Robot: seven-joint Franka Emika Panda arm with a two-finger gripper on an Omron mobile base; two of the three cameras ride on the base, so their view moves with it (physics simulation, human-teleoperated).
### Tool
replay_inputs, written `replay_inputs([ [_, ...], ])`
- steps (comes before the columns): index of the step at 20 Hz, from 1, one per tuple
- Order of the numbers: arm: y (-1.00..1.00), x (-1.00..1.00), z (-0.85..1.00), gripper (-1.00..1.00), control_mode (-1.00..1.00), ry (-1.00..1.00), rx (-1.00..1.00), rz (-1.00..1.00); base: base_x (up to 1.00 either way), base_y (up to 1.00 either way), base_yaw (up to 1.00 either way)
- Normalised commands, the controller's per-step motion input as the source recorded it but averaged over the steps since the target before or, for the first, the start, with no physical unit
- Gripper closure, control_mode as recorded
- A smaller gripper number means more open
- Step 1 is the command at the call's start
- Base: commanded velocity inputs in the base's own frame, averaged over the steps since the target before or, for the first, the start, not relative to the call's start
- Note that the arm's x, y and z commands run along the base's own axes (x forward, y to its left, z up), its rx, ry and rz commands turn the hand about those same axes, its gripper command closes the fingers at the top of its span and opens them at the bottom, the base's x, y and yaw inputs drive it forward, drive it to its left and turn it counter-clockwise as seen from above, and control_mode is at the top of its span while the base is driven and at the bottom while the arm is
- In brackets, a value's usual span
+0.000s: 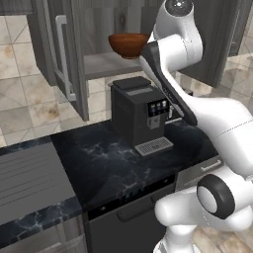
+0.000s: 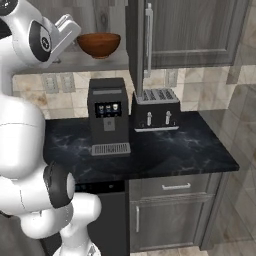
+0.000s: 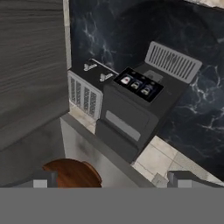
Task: Move the bowls from the cabinet to the plates on the dining table.
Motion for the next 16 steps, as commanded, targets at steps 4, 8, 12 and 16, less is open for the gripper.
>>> replay_inputs([
  [4, 0.00, 0.26, 0.00, -1.00, -1.00, 0.00, -0.02, 0.03, 0.00, 0.00, 0.00],
  [8, 0.00, 0.33, -0.07, -1.00, -1.00, 0.00, -0.03, 0.03, 0.00, 0.00, 0.00],
  [12, 0.00, 0.42, -0.10, -1.00, -1.00, 0.00, -0.02, 0.02, 0.00, 0.00, 0.00],
  [16, 0.00, 0.39, -0.08, -1.00, -1.00, 0.00, -0.02, 0.03, 0.00, 0.00, 0.00],
])
